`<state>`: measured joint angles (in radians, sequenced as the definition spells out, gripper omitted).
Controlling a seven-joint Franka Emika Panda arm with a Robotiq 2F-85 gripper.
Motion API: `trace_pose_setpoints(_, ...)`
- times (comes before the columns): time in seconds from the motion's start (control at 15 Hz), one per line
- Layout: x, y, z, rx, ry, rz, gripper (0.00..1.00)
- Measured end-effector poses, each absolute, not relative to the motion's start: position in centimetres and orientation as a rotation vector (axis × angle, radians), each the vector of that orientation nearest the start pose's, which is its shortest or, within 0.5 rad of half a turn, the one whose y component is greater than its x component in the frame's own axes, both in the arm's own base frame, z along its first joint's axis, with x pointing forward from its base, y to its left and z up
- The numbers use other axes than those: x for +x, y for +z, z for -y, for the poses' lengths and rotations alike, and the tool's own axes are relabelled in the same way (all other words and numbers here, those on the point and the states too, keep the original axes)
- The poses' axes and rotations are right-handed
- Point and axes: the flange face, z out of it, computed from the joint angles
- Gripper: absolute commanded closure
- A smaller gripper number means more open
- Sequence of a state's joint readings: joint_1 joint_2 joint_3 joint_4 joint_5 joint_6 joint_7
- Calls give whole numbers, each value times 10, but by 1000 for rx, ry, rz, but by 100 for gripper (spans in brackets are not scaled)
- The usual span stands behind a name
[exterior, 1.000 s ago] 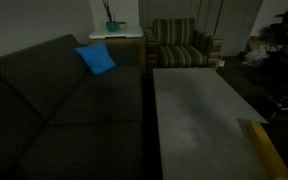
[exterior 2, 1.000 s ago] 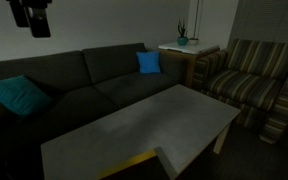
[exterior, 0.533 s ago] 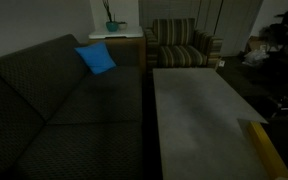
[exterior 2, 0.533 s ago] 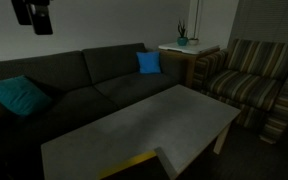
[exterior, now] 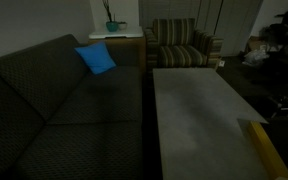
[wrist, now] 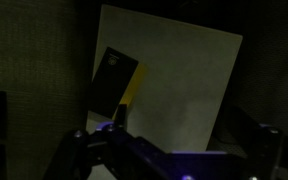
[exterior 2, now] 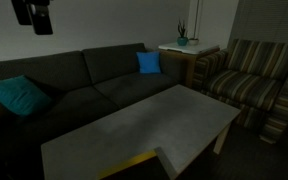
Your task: Open the first page of the book
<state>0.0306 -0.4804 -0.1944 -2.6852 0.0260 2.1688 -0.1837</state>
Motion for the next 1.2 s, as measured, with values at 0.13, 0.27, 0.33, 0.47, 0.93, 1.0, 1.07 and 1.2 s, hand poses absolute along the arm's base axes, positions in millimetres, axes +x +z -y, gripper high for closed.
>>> trace_pose_setpoints(0.13, 366, 378, 54, -3028, 40, 48, 0)
trace_pose_setpoints(0.27, 366, 377, 52, -3031, 40, 56, 0)
trace_pose_setpoints(0.33, 367, 377, 52, -3032, 37, 60, 0)
trace_pose_setpoints(0.47, 369, 375, 52, -3035, 22, 80, 0)
trace_pose_setpoints(0.93, 382, 340, 61, -3006, 29, 184, 0)
trace_pose_setpoints(1.0, 383, 332, 63, -2992, 42, 192, 0)
trace_pose_setpoints(1.07, 383, 324, 65, -2979, 54, 197, 0)
trace_pose_setpoints(1.2, 385, 307, 69, -2956, 86, 195, 0)
